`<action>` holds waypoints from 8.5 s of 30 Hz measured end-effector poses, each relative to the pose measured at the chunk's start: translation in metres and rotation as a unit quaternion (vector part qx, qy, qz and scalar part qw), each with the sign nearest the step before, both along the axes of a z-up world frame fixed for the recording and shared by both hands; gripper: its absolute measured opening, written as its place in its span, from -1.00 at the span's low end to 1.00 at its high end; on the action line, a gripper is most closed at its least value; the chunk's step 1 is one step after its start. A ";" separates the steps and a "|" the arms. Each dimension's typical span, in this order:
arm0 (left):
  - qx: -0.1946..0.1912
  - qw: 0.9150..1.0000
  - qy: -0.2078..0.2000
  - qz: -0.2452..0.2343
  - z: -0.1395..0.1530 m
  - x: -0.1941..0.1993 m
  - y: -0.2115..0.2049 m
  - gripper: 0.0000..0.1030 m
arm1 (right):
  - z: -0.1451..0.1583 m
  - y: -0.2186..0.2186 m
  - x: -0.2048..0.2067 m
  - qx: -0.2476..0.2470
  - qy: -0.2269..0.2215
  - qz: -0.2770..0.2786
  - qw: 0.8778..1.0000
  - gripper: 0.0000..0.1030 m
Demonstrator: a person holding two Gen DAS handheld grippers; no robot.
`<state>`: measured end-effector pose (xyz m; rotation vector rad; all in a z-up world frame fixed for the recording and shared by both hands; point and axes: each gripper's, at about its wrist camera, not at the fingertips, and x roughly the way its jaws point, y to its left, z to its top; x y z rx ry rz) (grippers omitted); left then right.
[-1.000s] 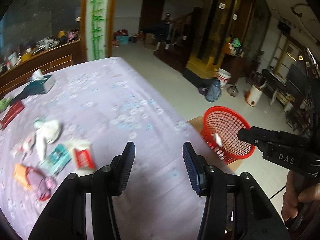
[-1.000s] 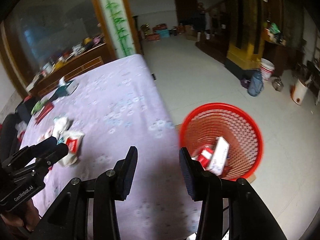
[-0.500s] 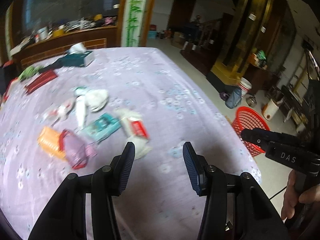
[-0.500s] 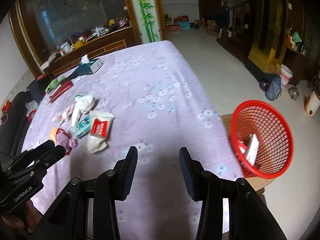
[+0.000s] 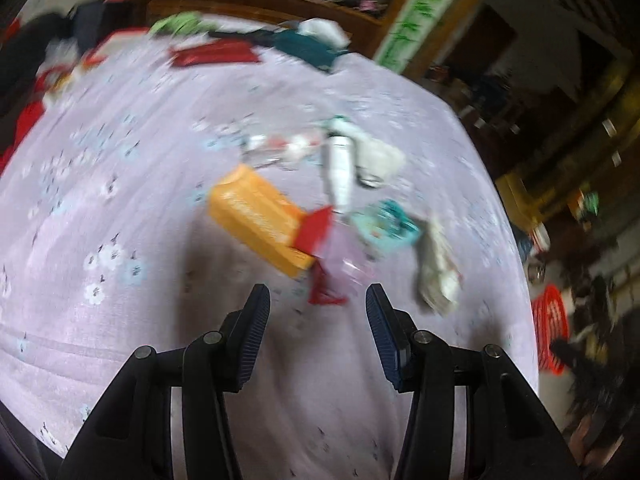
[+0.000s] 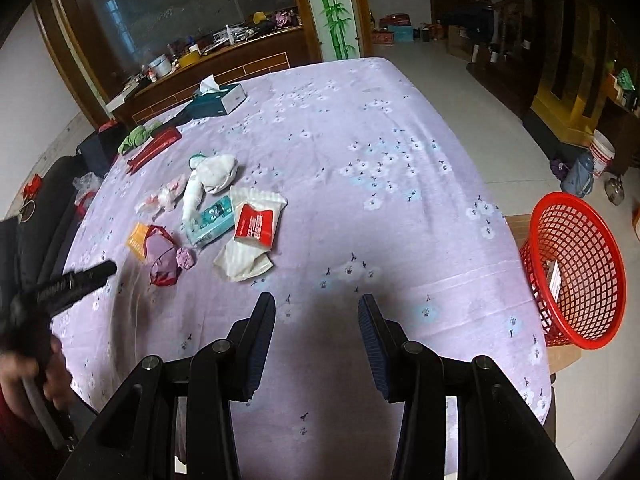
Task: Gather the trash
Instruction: 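Move both open tools back over the table, then grasp the pink plastic bag with red handles with the left tool, then grasp the small pink cloth ball with the right tool, then lift the pink bag and cloth ball toward the red basket, then open the right tool over the red basket while the left tool releases the pink bag into it, then move both open tools back over the table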
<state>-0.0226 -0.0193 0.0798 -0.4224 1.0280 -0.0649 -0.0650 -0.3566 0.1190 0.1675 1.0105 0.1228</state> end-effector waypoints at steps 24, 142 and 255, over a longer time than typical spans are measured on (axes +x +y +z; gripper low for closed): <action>0.041 0.992 -0.023 -0.119 -0.026 0.037 -0.048 -0.46 | -0.006 -0.004 -0.002 0.002 0.018 -0.030 0.999 -0.09; 0.125 0.925 -0.165 -0.319 0.066 -0.043 -0.266 -0.46 | 0.022 -0.114 -0.059 0.067 -0.071 -0.105 0.990 -0.81; 0.085 0.996 -0.032 -0.018 0.017 -0.047 0.031 0.00 | -0.081 0.088 0.132 0.033 0.098 0.040 0.994 0.16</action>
